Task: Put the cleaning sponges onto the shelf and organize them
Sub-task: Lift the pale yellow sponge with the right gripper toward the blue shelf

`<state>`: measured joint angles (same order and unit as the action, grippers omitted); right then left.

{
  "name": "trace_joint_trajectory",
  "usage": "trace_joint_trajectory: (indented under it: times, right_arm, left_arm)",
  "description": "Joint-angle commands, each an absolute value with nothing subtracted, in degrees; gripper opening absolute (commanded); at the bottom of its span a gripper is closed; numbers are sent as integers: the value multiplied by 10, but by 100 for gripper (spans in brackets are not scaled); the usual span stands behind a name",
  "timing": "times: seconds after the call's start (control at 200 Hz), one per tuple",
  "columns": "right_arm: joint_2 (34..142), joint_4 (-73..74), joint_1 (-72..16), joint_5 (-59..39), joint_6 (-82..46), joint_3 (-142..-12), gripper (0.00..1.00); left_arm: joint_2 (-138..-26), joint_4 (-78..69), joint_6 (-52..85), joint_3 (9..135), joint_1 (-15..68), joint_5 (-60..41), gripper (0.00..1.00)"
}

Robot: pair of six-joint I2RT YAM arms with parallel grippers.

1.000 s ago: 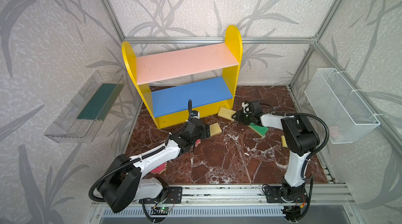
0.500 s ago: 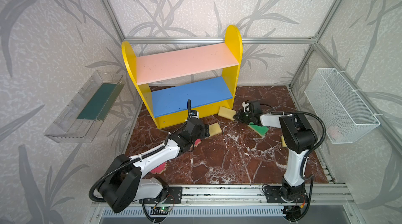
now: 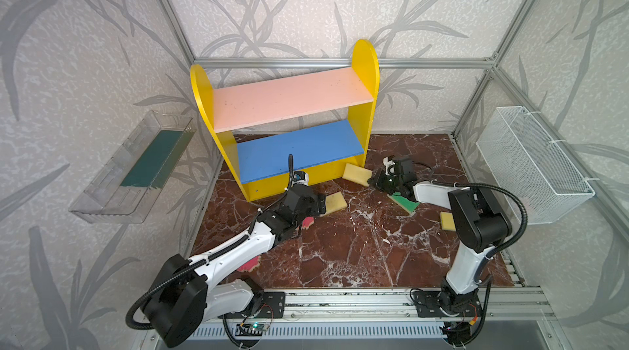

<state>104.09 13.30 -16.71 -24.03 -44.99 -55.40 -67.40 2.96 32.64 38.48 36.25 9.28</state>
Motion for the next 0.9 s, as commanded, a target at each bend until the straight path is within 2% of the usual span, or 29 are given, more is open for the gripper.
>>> trace_joint_trajectory:
  times: [0.0,0.095,0.17,0.465,0.655,0.895]
  right_arm:
    - [994,140,-170,-225,-457,-528,2]
    - [954,129,-170,-221,-458,-506,2]
    - [922,121,-170,-215,-455,-485,2]
    - [746,57,-171,-187,-453,-394,1]
    - [619,34,-173,-171,-496,-328,0]
    - [579,73,-188,-179,-590,-311,0]
  left_arm:
    - [-658,65,336,379,359,114,86]
    - [-653,90,343,384,359,142,89]
    - [-646,107,372,387,357,160,99]
    - [-596,100,403,356,354,148,100]
    - [-585,123,404,356,353,157,100]
    - [-572,130,414,343,353,162,100]
